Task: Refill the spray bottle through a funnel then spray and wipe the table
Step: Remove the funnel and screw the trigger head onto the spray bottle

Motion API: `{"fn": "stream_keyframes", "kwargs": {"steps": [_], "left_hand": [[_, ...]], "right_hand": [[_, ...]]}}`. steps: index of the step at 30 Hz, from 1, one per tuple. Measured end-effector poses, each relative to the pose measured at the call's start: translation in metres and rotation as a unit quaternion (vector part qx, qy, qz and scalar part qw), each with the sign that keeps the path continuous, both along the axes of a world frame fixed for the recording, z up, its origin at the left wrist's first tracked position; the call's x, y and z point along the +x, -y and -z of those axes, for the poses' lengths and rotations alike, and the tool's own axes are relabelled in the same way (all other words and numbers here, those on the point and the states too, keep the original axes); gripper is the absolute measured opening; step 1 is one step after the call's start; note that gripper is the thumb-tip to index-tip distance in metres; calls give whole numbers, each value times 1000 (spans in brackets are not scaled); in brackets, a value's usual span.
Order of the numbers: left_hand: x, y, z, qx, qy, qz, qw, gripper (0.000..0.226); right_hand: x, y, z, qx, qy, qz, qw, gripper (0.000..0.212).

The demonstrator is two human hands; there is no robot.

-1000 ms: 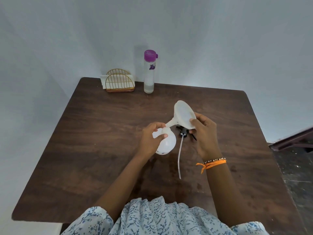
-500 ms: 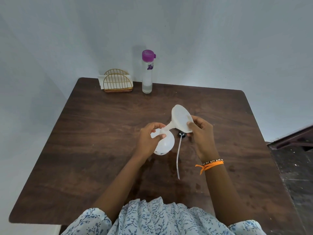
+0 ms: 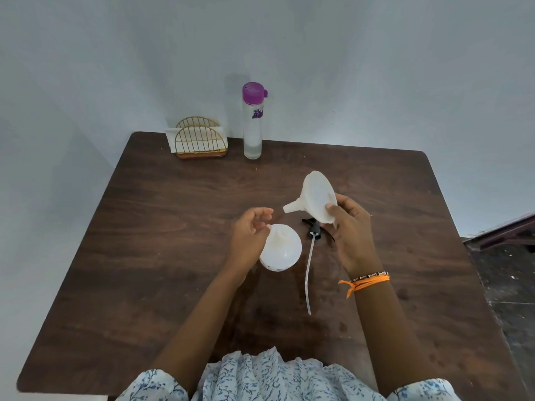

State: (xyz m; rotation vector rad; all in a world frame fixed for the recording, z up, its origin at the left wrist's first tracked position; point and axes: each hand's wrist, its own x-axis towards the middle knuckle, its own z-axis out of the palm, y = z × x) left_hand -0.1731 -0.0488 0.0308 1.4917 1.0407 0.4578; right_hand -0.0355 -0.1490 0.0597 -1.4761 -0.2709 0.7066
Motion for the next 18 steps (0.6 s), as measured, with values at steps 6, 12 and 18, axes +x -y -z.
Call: {"fn": "stream_keyframes", "kwargs": {"steps": [6,12,18], "left_hand": [[30,-33,10,1,-23,1,1000,21],[58,-59,29,5,-68,8,998,17],[86,-82,35,-18,-64,11,998,18]], "right_hand": [[27,-42,24,-82,104,23,991,16],[66,-101,49,-154,217,32,963,12],[104,-154,83,-183,264,59,945,11]]}}
